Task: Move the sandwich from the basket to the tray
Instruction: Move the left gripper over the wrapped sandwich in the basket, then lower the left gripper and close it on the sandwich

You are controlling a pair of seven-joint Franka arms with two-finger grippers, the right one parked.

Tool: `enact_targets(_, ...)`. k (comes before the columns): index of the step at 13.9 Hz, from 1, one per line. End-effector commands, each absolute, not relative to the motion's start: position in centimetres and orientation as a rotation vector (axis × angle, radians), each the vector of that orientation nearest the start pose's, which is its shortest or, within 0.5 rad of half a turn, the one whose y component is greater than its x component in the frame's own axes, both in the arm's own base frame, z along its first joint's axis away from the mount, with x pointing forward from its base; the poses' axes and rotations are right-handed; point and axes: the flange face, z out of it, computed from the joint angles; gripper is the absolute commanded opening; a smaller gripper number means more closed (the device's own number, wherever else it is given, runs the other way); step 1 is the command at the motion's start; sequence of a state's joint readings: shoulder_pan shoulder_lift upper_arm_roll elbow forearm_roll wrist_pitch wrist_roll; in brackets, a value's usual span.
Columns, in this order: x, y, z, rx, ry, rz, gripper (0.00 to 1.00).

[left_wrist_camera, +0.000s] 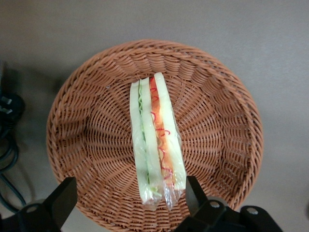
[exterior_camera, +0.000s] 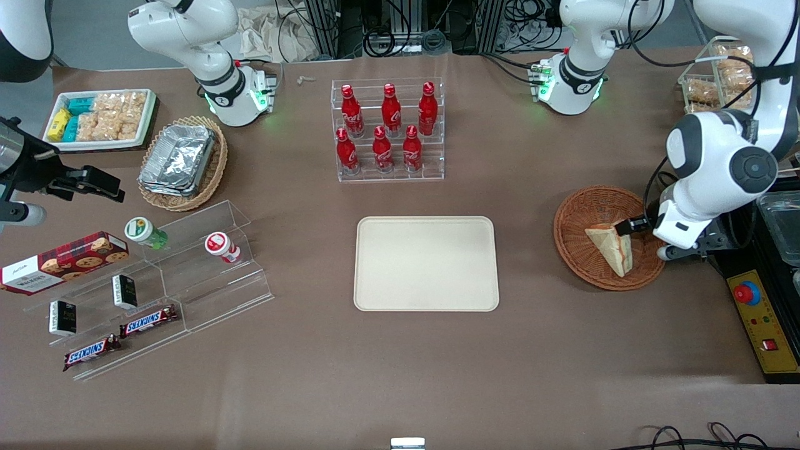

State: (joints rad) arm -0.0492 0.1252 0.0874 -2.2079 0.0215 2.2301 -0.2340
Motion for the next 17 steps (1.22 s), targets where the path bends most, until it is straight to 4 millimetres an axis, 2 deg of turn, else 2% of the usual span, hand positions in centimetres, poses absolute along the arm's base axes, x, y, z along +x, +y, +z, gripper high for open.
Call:
enact_targets(1,53.5,1.9,30.3,-3.065,-0.481,0.139,1.0)
enact_targets(5,53.9,0.6,28.7,-3.049,-0.548,0.128,1.0)
enact_targets(12,53.8,0.4,26.4,-3.026,-0.607,0.167,1.0)
enact_targets(14,53.9,-0.5,25.5,-3.012,-0.65,0.166,0.99)
enact_targets(16,53.9,-0.7,25.1,-3.004,-0.679,0.167,0.85)
enact_targets(17,53.9,-0.8,25.1,-2.998,-0.699,0.166,0.72)
